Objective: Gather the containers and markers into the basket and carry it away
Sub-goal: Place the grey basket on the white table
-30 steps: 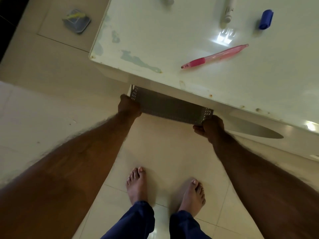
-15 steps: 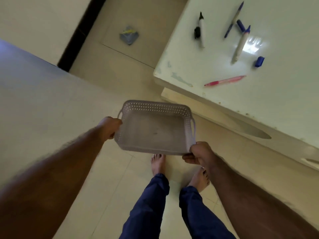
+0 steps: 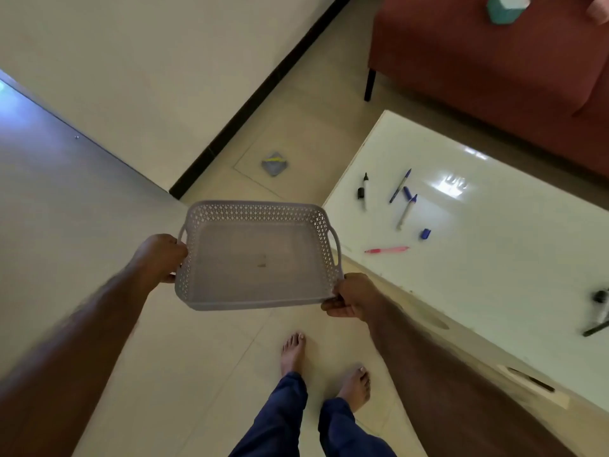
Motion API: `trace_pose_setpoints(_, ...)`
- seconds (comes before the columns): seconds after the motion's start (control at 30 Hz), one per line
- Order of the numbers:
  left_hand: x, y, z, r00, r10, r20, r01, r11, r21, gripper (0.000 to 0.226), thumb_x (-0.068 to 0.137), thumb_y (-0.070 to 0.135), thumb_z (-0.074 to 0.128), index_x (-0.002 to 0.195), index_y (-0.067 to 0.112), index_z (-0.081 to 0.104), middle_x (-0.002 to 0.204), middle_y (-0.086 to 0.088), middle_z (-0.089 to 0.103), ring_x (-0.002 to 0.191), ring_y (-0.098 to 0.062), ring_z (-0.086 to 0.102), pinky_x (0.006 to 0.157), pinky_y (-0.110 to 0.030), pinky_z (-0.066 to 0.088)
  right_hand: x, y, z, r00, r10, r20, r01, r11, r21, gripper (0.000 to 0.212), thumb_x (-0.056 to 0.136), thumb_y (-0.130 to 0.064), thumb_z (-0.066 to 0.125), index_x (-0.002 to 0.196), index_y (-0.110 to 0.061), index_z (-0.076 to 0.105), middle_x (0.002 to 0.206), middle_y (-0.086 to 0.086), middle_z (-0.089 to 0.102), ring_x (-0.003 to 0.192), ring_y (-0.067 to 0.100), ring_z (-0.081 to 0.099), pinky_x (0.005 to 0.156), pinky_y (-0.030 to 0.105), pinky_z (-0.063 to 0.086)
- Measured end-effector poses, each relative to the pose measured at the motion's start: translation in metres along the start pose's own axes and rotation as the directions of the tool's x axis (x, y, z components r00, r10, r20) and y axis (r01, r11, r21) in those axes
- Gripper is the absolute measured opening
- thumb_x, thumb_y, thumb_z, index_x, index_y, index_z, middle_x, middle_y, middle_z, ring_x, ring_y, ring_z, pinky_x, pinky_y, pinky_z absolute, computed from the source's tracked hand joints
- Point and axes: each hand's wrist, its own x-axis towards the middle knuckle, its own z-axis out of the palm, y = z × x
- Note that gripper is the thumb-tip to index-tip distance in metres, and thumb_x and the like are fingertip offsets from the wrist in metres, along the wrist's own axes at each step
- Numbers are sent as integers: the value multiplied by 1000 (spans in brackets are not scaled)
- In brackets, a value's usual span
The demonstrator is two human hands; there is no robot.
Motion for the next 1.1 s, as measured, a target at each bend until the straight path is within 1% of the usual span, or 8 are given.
trace_pose_setpoints(0.17,-32,43,-27,978,206,18,-206,978,-2,12,84,12,61,86,22,67,91,-10,71,82,-27,70,64,-42,62,-58,-40,-34,984,-169,-63,175,980,96,18,90,1,43,91,-3,60,74,17,72,63,28,74,56,36,59)
trace_pose_setpoints(0.3,-45,89,-7,920,381,90,-379,925,-35,37,68,26,62,104,21,66,98,-8,72,90,-31,70,78,-55,59,-94,-59,-76,947,-243,-210,284,940,190,14,93,-8,50,90,-3,63,76,17,73,68,29,75,58,37,61)
trace_pose_setpoints(0.4,-61,122,28,874,474,109,-478,878,10,34,65,37,60,96,26,65,92,-2,71,83,-28,69,74,-48,59,-123,-62,-117,920,-254,-298,334,906,258,13,92,-9,54,90,-1,65,76,16,74,70,32,75,60,38,61)
trace_pose_setpoints(0.47,-72,142,54,853,494,168,-499,866,-16,17,69,34,62,84,26,63,88,-4,71,76,-29,70,70,-48,61,-141,-59,-146,899,-258,-355,366,887,282,12,90,-9,56,89,-2,66,76,16,74,71,32,75,59,37,60)
trace_pose_setpoints(0.53,-88,163,82,825,510,244,-518,855,-38,6,80,22,65,85,25,63,95,-11,71,78,-29,70,68,-47,61,-158,-52,-175,870,-239,-431,388,871,301,13,90,-8,56,89,-2,67,78,17,75,70,30,75,58,35,60)
trace_pose_setpoints(0.63,-115,193,127,785,502,363,-523,851,-48,14,88,13,63,98,22,62,96,-11,70,74,-27,70,58,-36,57,-175,-32,-217,834,-194,-517,409,845,343,14,88,-4,53,90,-2,66,80,18,74,68,29,75,57,35,60)
trace_pose_setpoints(0.83,-170,232,223,710,458,536,-533,846,-17,24,84,2,65,104,14,61,87,-16,71,63,-31,73,55,-36,59,-180,14,-300,802,-86,-591,421,783,457,13,90,-6,56,93,1,66,80,18,75,66,28,75,53,31,58)
trace_pose_setpoints(1.1,-220,271,348,771,398,496,-492,868,68,28,85,0,52,109,10,62,90,-18,72,67,-34,74,62,-39,61,-151,47,-412,791,-35,-610,419,759,499,16,91,0,50,93,-2,66,84,19,72,56,24,71,50,30,57)
